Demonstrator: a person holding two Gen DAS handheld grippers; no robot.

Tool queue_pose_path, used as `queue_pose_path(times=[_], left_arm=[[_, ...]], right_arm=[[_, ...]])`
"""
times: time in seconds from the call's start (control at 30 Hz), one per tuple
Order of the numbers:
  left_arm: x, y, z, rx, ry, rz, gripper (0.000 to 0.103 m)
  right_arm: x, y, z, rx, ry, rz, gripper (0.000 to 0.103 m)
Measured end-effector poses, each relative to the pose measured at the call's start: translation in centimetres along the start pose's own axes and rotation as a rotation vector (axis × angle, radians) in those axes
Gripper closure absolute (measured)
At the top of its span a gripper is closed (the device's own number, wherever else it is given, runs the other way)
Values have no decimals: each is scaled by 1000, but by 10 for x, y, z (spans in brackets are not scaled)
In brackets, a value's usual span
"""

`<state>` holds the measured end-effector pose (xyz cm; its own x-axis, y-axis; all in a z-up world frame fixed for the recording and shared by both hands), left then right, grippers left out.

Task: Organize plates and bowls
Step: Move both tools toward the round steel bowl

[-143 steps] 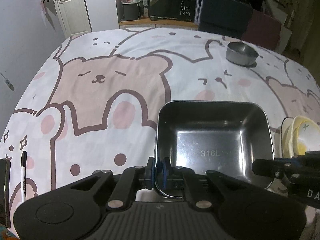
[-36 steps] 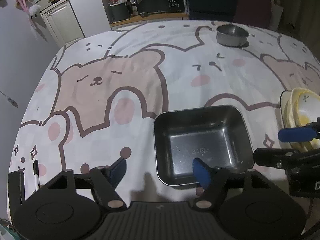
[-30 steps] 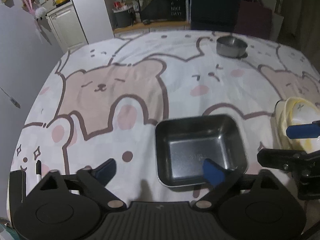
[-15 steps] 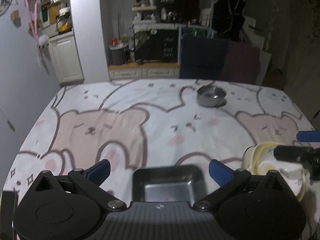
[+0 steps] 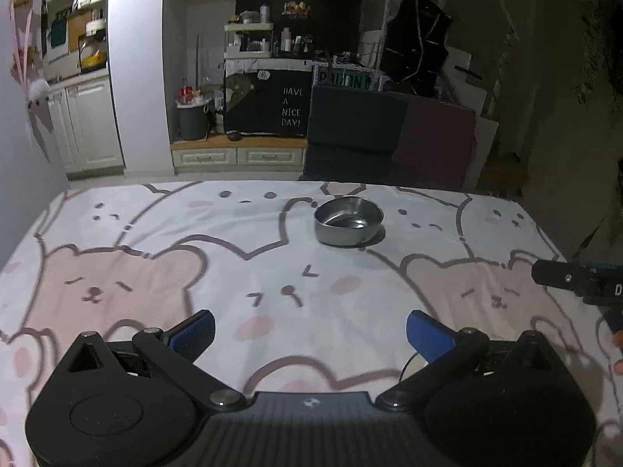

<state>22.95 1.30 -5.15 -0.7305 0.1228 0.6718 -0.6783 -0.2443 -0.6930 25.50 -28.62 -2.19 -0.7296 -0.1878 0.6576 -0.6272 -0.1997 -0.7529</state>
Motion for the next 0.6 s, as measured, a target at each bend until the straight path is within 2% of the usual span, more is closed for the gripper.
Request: queue_pose_path(times=[0.13,0.37,0.6], left_arm=[[-30,-13,7,71,-5,-18,0],[-86,-39,14,193,9,-17,0],[-142,-66,24,273,58,-38,7]], right_arm=[[-27,-8,22,-29,25,0,0],[-85,-22,50,-36,15,-12,0],[-147,-46,68,-131,-53,-57,0]])
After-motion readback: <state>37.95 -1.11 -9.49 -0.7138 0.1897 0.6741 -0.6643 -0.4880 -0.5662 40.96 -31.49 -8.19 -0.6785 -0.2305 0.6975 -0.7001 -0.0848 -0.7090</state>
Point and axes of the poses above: each gripper's, at about its wrist camera, not at the fingertips, and x roughly against the way its jaws point, z to its right, y to its underside, the point moved 3 cm from there along -x, roughly the way its jaws point, and after that the axes turned 13 degrees about x, right-handed, at the moved point
